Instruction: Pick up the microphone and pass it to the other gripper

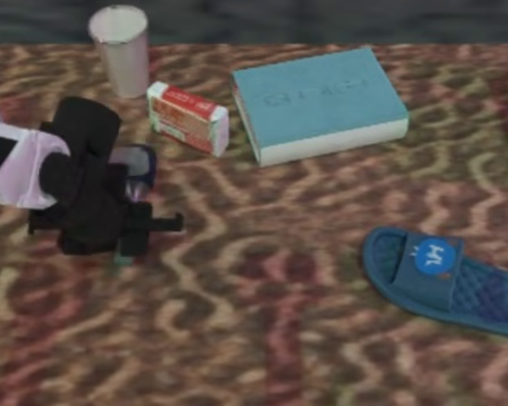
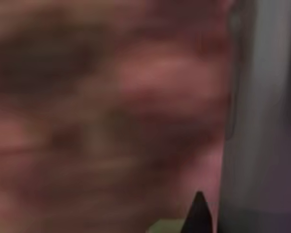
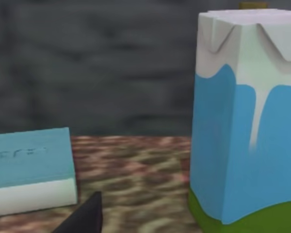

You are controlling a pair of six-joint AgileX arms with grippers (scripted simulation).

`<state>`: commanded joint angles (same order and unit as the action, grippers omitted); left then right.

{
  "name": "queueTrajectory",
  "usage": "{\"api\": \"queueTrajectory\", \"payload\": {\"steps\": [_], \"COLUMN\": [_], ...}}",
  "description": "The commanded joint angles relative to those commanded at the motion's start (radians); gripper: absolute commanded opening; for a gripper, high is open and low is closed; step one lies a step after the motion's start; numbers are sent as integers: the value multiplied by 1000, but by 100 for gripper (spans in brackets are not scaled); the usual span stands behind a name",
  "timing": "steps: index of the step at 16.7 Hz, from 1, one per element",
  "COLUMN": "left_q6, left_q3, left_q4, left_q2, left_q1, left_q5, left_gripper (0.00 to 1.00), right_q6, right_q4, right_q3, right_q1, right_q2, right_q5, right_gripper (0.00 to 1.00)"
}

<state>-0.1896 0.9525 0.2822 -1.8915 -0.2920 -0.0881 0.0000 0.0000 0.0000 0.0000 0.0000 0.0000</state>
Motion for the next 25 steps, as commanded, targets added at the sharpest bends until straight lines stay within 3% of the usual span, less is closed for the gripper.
{"api": "queueTrajectory", "payload": {"steps": [10,14,17,21,25], "left_q6": [137,188,207,208,208], "left_q3": [-227,-298,-323,-324,-310], "left_q4": [-851,-1099,-1174,-1179,-1177], "left_q2": [205,311,355,357,346], "left_q1": [41,58,64,65,22], "left_q5": [-341,-446,-483,-485,-446], "left_gripper": [0,0,0,0,0], "right_q6": [0,0,0,0,0], "right_q4": [0,0,0,0,0], "right_q3": [0,0,0,0,0], "right_q1": [0,0,0,0,0], "right_q2": [0,0,0,0,0], "right_q5": [0,0,0,0,0], "right_gripper": [100,100,100,100,100]}}
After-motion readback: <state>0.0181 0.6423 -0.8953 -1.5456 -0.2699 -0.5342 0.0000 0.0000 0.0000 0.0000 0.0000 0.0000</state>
